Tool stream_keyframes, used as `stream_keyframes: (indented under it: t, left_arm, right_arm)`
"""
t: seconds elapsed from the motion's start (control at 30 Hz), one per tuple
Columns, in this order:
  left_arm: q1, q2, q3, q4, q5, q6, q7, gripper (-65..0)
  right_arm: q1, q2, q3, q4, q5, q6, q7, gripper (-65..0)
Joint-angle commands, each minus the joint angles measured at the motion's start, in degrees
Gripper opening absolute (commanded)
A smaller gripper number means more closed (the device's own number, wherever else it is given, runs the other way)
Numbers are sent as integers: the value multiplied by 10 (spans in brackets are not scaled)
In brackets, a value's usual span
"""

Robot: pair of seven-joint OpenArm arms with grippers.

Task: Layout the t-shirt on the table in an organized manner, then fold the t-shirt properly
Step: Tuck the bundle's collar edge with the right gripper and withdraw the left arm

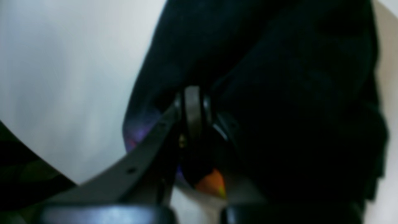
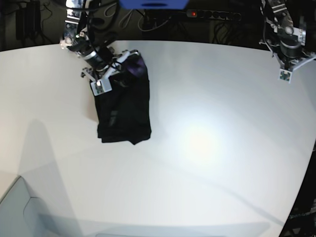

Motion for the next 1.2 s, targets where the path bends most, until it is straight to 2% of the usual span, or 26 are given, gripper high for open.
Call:
stream_keyframes:
  t: [0.0,0.13,0.3,0.5,0.7,0.8,1.0,1.17]
  left_arm:
    - [4,-3,-7,12,5,0,-4,-638]
    - [1,17,-39,12,5,-32,-4,-638]
    - [-11,20,-48,12,7,-59,-4,-638]
    - [-14,20,-48,12,6,-62,-4,-638]
    - [-14,20,-48,12,5,-62,-4,-638]
    - [-14,16,-48,12,5,-62,-4,-638]
    - [-15,16,-48,12,5,-62,-4,-638]
    - [-15,16,-47,12,5,-62,-4,-638]
  right_arm:
    - [-2,-1,3,-2,-11,0,-6,-650]
    - [-2,0,3,4,-11,0,6,-650]
    - [-22,5,11,85,-10,0,3,-650]
    - [-35,8,35,175,44,0,1,-650]
    - [1,9,74,135,45,0,1,-650]
    - [21,21,98,89,45,0,1,-650]
    - [29,38,99,23,47,0,5,-650]
    - [24,35,101,61,49,0,2,-650]
